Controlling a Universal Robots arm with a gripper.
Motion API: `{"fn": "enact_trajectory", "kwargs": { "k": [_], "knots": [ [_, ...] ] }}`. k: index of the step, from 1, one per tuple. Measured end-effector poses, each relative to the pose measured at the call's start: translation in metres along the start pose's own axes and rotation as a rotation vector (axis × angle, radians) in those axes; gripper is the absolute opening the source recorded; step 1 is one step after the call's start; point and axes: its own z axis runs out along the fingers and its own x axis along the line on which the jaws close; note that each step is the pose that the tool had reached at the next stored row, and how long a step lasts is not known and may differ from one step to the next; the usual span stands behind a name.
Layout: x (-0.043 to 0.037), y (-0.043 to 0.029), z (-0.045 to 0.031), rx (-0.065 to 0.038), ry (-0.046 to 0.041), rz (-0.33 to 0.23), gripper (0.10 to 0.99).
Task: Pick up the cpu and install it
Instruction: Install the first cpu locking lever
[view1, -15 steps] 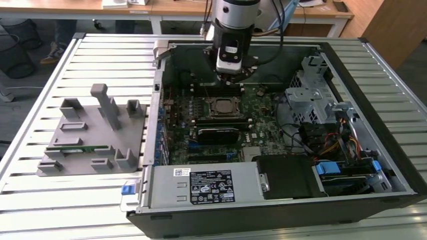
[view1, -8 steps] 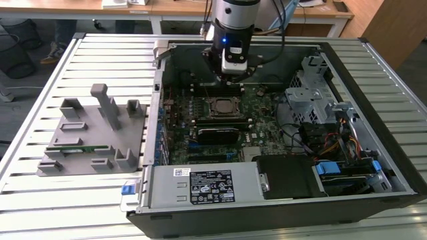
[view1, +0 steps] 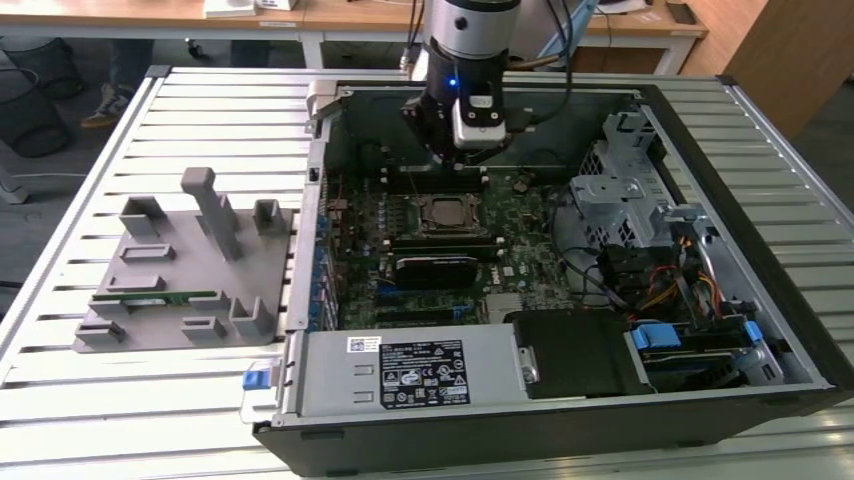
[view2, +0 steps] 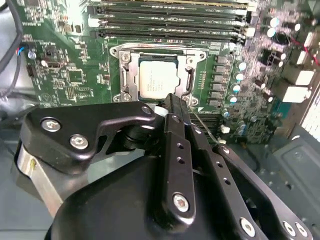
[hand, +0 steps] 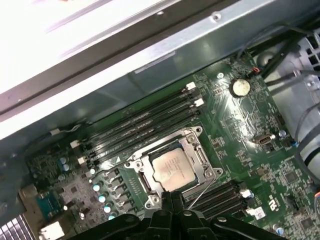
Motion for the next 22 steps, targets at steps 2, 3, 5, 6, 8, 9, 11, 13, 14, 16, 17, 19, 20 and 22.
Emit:
{"fn": "enact_trajectory", "kwargs": {
  "k": [2, 3, 5, 6, 8, 9, 11, 13, 14, 16, 17, 19, 20, 22],
  "knots": [
    [0.0, 0.0, 0.0002, 0.001, 0.0001, -0.03, 0.114],
    [0.0, 0.0, 0.0003, 0.001, 0.0001, -0.046, 0.114],
    [0.0, 0.0, 0.0005, 0.002, 0.0001, -0.079, 0.114],
    [0.0, 0.0, 0.0006, 0.003, 0.0001, -0.094, 0.114],
    [0.0, 0.0, 0.0007, 0.004, 0.0002, -0.124, 0.114],
    [0.0, 0.0, 0.0008, 0.004, 0.0003, -0.14, 0.114],
    [0.0, 0.0, 0.0008, 0.004, 0.0, -0.166, 0.114],
    [0.0001, -0.0001, 0.0009, 0.002, -0.0046, -0.177, 0.114],
    [0.0005, -0.0003, 0.001, 0.0, -0.0094, -0.179, 0.114],
    [0.0012, -0.0006, 0.0011, -0.003, -0.0159, -0.185, 0.114],
    [0.0013, -0.0007, 0.0011, -0.003, -0.0165, -0.191, 0.114],
    [0.0013, -0.0007, 0.0011, -0.002, -0.0164, -0.214, 0.114],
    [0.0014, -0.0007, 0.0011, -0.002, -0.0162, -0.23, 0.114],
    [0.0014, -0.0008, 0.0014, -0.001, -0.0161, -0.262, 0.114]
  ]
}}
